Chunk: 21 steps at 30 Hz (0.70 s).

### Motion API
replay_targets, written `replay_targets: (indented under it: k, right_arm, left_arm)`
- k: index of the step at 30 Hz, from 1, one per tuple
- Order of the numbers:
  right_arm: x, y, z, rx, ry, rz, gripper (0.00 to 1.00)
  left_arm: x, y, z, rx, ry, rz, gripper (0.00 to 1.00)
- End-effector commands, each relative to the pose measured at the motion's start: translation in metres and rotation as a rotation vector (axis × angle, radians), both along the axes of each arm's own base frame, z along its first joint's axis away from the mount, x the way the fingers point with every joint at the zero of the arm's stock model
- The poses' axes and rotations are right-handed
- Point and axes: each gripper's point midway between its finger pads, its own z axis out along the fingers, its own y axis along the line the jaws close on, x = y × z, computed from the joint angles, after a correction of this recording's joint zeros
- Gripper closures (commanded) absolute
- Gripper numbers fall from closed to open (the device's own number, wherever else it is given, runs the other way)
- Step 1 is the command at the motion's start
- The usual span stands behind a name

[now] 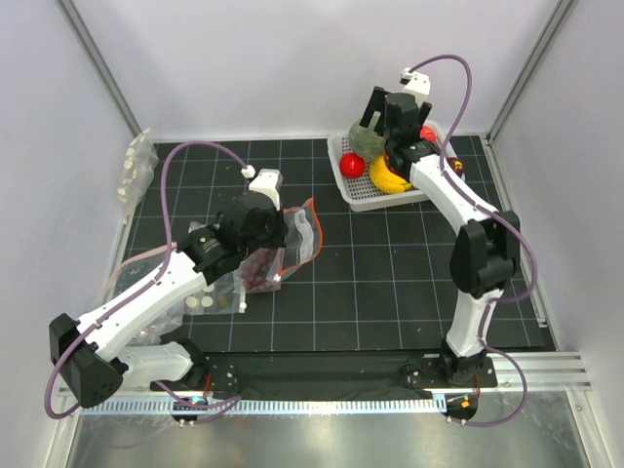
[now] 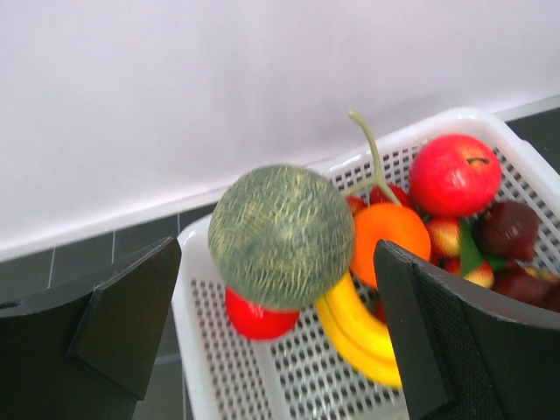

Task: Place the food in the zip-top bag and seal the zipper
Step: Adjust the fake fruit in the bin.

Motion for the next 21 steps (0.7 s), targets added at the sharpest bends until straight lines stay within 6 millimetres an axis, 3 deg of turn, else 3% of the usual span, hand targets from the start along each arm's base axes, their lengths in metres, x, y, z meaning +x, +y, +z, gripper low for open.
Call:
replay_targets:
  k: [1, 2, 5, 6, 7, 8, 10, 12, 13, 15, 17, 19, 20, 21]
  right_arm:
    - [0.04, 0.005, 0.017, 0.07, -0.134, 0.04, 0.0]
    - [0.05, 0.01, 0.017, 0.078, -0.164, 0.053, 0.0]
    - [0.079, 0.024, -0.007, 0.053, -0.143, 0.095, 0.0]
    - [0.086, 0.027, 0.004, 0.056, -0.146, 0.096, 0.0]
    - [0.098, 0.028, -0.03, 0.013, -0.082, 0.099, 0.0]
    - [0.098, 0.03, -0.045, -0.014, -0.024, 0.111, 0.01]
    - [0.099, 0.03, -0.05, -0.044, 0.005, 0.112, 0.02]
    - [0.089, 0.022, -0.067, -0.075, 0.067, 0.092, 0.04]
    - [0.08, 0.018, -0.059, -0.089, 0.073, 0.088, 0.03]
    - [0.063, 0.012, -0.08, -0.145, 0.161, 0.099, 0.04]
    - [0.045, 0.005, -0.085, -0.182, 0.233, 0.105, 0.06]
    - [0.025, 0.002, -0.105, -0.215, 0.303, 0.141, 0.13]
    - [0.016, 0.001, -0.083, -0.207, 0.252, 0.143, 0.14]
    - [0.001, -0.005, -0.107, -0.22, 0.294, 0.143, 0.14]
  left_arm:
    - [0.0, -0.015, 0.023, -0.1, -0.048, -0.038, 0.96]
    - [0.0, -0.015, 0.023, -0.105, -0.046, -0.039, 0.96]
    - [0.001, -0.014, 0.025, -0.105, -0.055, -0.03, 0.96]
    - [0.001, -0.013, 0.023, -0.102, -0.052, -0.029, 0.96]
    - [0.001, -0.014, 0.024, -0.103, -0.052, -0.03, 0.96]
    - [0.001, -0.014, 0.023, -0.101, -0.05, -0.032, 0.96]
    - [0.001, -0.014, 0.023, -0.1, -0.051, -0.031, 0.96]
    - [0.001, -0.013, 0.023, -0.1, -0.051, -0.031, 0.96]
    - [0.0, -0.012, 0.025, -0.103, -0.056, -0.03, 0.97]
    - [0.0, -0.011, 0.024, -0.099, -0.059, -0.028, 0.97]
    - [0.002, -0.007, 0.026, -0.091, -0.071, -0.013, 0.96]
    - [0.001, -0.006, 0.027, -0.092, -0.073, -0.013, 0.97]
    - [0.0, -0.007, 0.027, -0.093, -0.071, -0.017, 0.96]
    - [0.0, -0.007, 0.027, -0.094, -0.073, -0.016, 0.97]
